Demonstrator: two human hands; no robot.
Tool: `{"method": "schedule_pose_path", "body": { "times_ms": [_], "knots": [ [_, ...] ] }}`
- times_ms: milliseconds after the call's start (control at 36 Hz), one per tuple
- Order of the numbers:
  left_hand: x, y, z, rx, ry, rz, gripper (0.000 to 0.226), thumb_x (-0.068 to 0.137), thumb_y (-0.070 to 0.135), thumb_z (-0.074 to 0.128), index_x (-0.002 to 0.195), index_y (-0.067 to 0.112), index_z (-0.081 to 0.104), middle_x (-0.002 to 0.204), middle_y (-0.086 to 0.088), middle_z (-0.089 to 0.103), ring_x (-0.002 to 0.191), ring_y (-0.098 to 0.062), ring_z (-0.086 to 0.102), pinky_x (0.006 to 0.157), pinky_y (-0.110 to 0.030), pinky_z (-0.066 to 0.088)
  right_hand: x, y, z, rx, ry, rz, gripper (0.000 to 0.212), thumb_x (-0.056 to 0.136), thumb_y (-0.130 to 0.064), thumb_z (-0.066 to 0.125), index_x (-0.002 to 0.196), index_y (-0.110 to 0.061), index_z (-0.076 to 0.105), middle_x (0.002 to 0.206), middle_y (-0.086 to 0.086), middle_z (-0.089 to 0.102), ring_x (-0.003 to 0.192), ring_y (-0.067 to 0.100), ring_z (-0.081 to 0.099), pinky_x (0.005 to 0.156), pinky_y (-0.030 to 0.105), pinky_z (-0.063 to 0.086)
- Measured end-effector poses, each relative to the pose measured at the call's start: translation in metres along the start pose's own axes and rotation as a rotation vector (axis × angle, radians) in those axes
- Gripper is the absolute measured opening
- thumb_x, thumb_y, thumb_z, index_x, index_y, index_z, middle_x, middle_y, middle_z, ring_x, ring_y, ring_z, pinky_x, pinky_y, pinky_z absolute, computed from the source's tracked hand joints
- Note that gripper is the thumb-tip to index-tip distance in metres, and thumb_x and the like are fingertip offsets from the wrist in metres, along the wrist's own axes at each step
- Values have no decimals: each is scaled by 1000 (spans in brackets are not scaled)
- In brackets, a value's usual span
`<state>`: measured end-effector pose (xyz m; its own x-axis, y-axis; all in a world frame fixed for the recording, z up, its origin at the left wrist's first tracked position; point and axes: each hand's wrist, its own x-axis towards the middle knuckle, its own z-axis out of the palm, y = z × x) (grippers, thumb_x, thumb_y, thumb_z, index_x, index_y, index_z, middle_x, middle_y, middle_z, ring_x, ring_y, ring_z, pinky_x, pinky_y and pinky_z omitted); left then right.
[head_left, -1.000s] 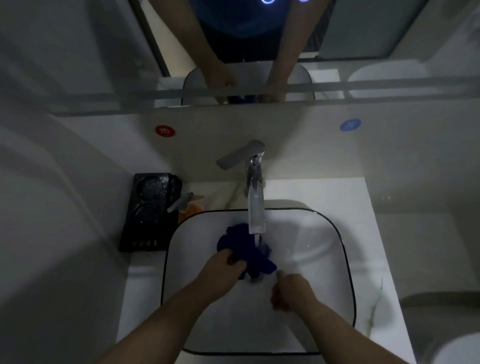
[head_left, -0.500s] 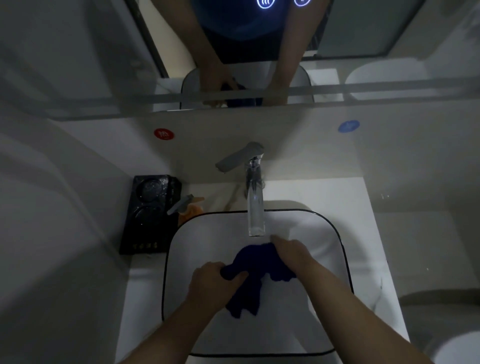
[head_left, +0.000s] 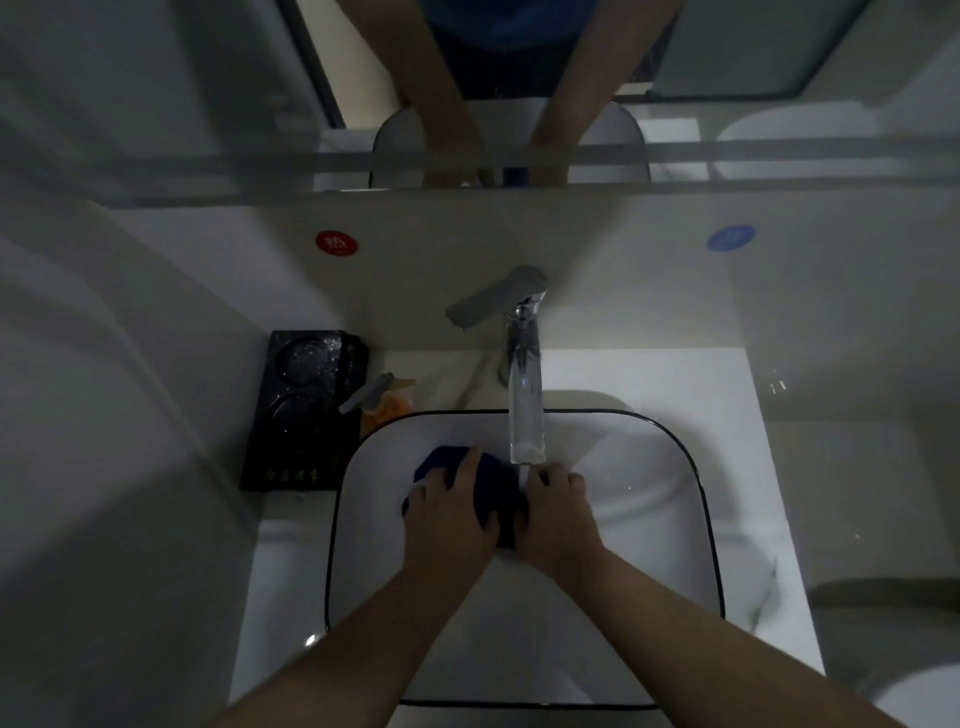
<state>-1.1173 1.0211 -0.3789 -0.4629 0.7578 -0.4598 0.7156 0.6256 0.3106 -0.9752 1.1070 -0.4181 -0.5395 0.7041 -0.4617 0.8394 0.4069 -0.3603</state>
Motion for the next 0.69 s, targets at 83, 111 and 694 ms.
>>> {"method": "schedule_pose_path", "body": {
  "times_ms": [83,111,694],
  "knots": [
    [21,0,-3,-156,-73,-66,46,106,29,56,151,23,50,142,-12,58,122,-31,63,100,-43,55,14,-4,-4,350,-60,141,21,100,-20,62,117,-7,61,109,16,64,100,41,66,79,37,49],
    [29,0,-6,-247,-88,-123,34,109,26,53,142,19,57,133,-12,65,113,-30,67,93,-40,57,19,-6,-8,448,-98,202,18,101,-23,60,116,-12,58,105,10,65,100,38,67,80,36,50],
    [56,76,14,-1145,-256,-518,8,102,19,68,96,13,69,104,-17,75,107,-43,73,96,-55,63,27,39,-41,1234,-55,739,35,100,-46,64,122,-21,75,100,6,83,99,28,76,81,34,60]
  ]
}}
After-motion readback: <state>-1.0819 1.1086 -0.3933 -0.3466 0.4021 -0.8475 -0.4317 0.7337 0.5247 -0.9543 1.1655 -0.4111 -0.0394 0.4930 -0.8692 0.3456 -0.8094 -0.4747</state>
